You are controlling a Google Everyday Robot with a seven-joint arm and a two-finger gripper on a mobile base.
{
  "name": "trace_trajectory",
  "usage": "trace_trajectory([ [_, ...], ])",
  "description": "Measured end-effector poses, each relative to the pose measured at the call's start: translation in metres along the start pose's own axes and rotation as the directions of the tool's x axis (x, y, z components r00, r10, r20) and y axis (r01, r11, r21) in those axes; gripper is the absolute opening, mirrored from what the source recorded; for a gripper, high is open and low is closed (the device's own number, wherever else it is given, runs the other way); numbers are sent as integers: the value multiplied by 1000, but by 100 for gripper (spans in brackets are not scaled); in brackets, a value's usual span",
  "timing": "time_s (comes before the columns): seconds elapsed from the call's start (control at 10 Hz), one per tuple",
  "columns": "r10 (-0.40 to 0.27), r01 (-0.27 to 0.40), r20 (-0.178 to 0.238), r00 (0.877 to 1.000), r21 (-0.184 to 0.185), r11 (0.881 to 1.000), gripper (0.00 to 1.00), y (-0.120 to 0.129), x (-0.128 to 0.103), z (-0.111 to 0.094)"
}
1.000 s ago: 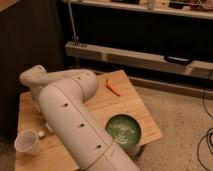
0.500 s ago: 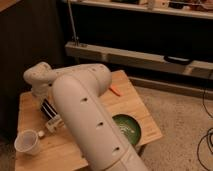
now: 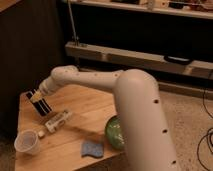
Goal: Place the eraser in the ceramic cup
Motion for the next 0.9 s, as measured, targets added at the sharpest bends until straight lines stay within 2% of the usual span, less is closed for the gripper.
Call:
trace_trajectory([
  [0.1,-22,32,124,992,-77,997,0,3,-4,-9],
  [0.2,-38,76,239,970,-149,986,0,10,-11,-15],
  [0.3,-48,135,363,931,-218,967,0,16,-19,-24],
  [0.4,-51,196,473,880,-264,944,0,22,-29,-33],
  [0.5,-58,261,561,826,-289,921,0,29,-40,-44],
  [0.6,-75,320,619,782,-297,900,0,36,-52,-53],
  [0.7,-113,387,649,752,-296,873,0,44,-59,-62],
  [0.8,-145,414,653,743,-279,866,0,45,-64,-68],
  [0.9,-195,446,642,742,-255,858,0,48,-64,-76],
])
